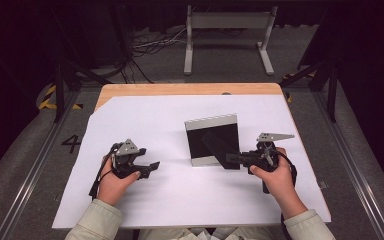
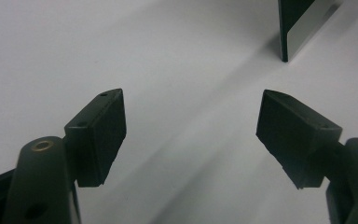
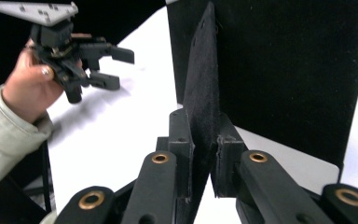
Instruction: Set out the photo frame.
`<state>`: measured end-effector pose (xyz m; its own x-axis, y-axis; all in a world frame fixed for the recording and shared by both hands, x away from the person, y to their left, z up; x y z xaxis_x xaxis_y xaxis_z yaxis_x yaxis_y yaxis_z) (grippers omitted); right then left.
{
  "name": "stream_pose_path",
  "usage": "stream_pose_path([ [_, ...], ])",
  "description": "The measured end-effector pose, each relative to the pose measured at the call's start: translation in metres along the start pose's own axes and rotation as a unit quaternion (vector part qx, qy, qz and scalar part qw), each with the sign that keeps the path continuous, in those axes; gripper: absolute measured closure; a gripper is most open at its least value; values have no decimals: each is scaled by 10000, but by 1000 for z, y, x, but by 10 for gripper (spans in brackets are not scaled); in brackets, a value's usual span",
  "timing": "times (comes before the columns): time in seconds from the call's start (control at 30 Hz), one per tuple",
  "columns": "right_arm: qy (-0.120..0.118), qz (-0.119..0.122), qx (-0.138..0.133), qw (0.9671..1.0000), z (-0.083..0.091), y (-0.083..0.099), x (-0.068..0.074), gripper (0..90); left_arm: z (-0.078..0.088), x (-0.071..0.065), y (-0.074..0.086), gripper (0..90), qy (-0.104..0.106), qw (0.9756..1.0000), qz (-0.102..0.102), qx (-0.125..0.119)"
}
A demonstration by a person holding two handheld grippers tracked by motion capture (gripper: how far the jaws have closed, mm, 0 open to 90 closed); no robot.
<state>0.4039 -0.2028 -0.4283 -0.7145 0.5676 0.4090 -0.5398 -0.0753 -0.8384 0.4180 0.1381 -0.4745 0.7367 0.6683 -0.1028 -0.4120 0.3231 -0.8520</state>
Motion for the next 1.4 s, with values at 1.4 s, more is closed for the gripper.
stream_pose_path([
  [1.4,628,1164,1825,9743,12,49,9,778,-14,-18,-9,285,75,9994,-294,-167],
])
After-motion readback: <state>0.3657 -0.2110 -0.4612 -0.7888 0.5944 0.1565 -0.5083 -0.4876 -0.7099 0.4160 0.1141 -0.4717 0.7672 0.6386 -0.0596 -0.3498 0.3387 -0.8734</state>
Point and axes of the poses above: each handheld gripper's, and its own axes: z roughly backward along the jaws, y roughly out of its underside, x roughly to its left, the point moved 6 cm from there along -z, roughly forward along the jaws, and after that the axes turned 6 degrees about -x, right-handed, at the moved point
